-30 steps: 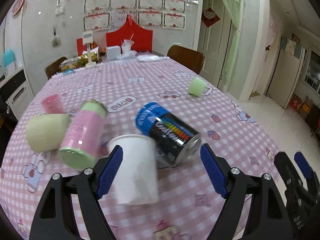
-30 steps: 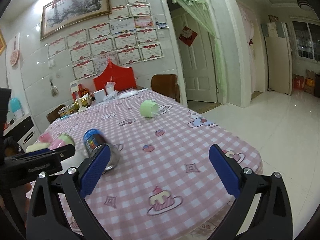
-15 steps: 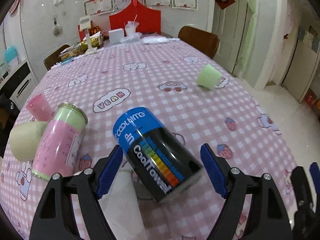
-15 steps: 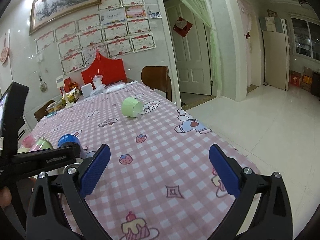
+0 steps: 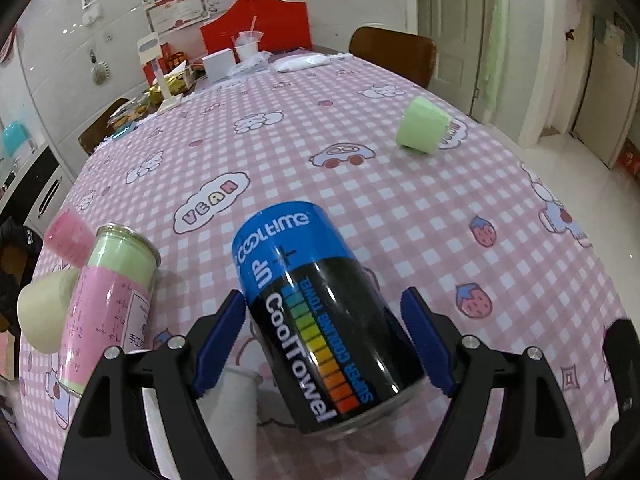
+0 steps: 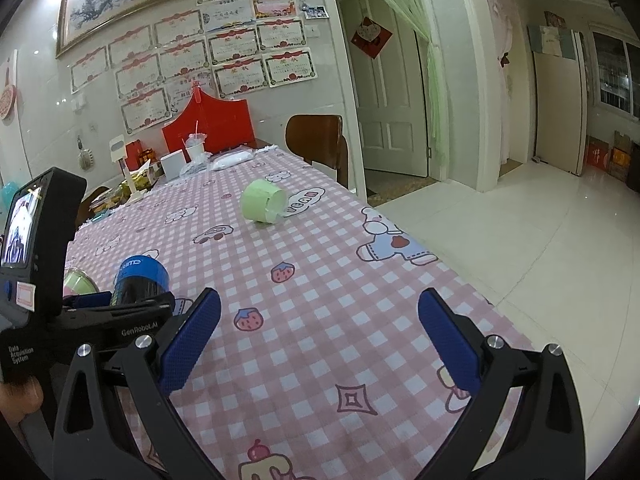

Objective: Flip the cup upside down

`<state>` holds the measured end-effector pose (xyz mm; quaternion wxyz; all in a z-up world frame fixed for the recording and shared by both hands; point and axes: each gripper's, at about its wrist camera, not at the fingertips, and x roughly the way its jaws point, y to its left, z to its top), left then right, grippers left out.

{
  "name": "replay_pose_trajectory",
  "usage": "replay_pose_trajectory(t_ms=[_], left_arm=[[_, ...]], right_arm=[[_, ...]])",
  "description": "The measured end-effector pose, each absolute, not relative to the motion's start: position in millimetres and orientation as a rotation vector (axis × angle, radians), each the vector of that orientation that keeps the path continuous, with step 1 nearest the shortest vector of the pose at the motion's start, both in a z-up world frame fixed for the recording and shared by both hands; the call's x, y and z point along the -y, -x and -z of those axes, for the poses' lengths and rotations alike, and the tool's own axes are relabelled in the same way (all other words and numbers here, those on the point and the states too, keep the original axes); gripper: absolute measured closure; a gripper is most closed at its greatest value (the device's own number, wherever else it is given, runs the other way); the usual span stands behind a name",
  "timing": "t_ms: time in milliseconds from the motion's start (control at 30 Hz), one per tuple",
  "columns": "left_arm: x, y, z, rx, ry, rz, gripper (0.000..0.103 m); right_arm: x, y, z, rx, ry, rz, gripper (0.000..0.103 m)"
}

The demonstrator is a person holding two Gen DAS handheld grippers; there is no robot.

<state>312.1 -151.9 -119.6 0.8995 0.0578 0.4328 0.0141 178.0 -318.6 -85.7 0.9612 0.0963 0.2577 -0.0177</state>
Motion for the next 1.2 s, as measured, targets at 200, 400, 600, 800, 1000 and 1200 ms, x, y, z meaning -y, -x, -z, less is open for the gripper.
replay_pose_trajectory(t_ms=[200, 400, 600, 800, 1000, 1200], left_arm=[[156, -301, 123, -0.918, -0.145, 0.033, 0.024], [162, -308, 130, -0.924, -0.187, 0.031, 0.024], [160, -302, 126, -0.899, -0.175, 0.067, 0.032], [163, -288, 121, -0.896, -0.145, 0.187, 0.034], [176, -256, 114, -0.876, -0.154, 0.314, 0.034], [176, -228, 113, -0.865, -0.16, 0.379, 0.035]], right_arm=[[324, -176, 83, -0.524, -0.212, 0.041, 0.008], [324, -172, 84, -0.529, -0.213, 0.043, 0.008], [325, -170, 83, -0.527, -0.212, 0.054, 0.008], [322, -166, 82, -0.528, -0.213, 0.063, 0.008], [322, -156, 79, -0.528, -0.219, 0.073, 0.008], [318, -146, 78, -0.545, -0.234, 0.066, 0.007]])
